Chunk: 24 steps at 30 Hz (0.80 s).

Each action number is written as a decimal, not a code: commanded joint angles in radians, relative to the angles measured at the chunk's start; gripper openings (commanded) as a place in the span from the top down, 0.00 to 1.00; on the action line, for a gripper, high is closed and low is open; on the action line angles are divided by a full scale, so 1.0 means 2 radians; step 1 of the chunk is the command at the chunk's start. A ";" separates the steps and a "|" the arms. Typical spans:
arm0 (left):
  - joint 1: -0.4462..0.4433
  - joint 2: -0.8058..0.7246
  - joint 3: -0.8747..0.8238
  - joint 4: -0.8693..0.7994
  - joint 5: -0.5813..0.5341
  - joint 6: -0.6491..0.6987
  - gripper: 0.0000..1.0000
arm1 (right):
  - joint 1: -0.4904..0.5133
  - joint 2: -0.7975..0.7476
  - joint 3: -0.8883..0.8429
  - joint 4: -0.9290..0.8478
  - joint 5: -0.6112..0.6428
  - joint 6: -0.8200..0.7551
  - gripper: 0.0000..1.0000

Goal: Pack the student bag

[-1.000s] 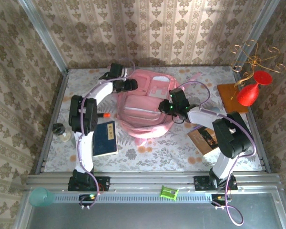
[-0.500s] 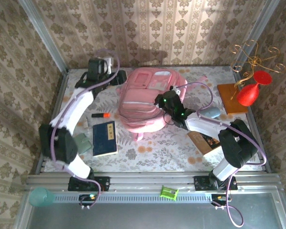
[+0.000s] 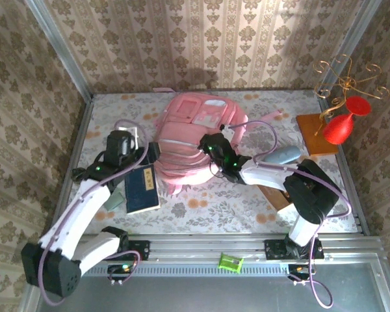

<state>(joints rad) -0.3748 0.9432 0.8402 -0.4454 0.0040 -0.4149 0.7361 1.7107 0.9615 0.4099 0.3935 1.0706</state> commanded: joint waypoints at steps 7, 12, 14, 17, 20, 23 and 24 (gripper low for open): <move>0.003 -0.071 -0.011 -0.088 -0.024 0.013 0.14 | 0.022 0.047 0.073 0.080 -0.046 0.035 0.88; -0.009 -0.061 -0.010 -0.057 0.003 0.006 0.15 | 0.011 0.051 0.128 -0.041 -0.196 -0.037 0.66; -0.021 -0.051 -0.028 -0.017 0.017 -0.007 0.16 | 0.010 0.014 0.113 -0.103 -0.193 -0.094 0.58; -0.045 -0.017 -0.047 0.036 0.034 -0.022 0.18 | -0.014 -0.041 0.077 -0.174 -0.164 -0.183 0.50; -0.077 0.039 -0.040 0.051 0.009 -0.021 0.19 | -0.078 -0.048 0.089 -0.225 -0.191 -0.254 0.38; -0.058 0.080 -0.041 0.071 -0.014 -0.037 0.19 | -0.118 -0.007 0.134 -0.259 -0.179 -0.300 0.32; -0.032 0.093 -0.041 0.087 0.005 -0.044 0.18 | -0.130 0.010 0.144 -0.256 -0.177 -0.296 0.31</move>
<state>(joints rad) -0.5034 1.0981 0.7635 -0.3576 0.0223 -0.4545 0.5220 1.6558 1.2072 0.0235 0.0341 0.6098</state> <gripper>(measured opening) 0.813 0.683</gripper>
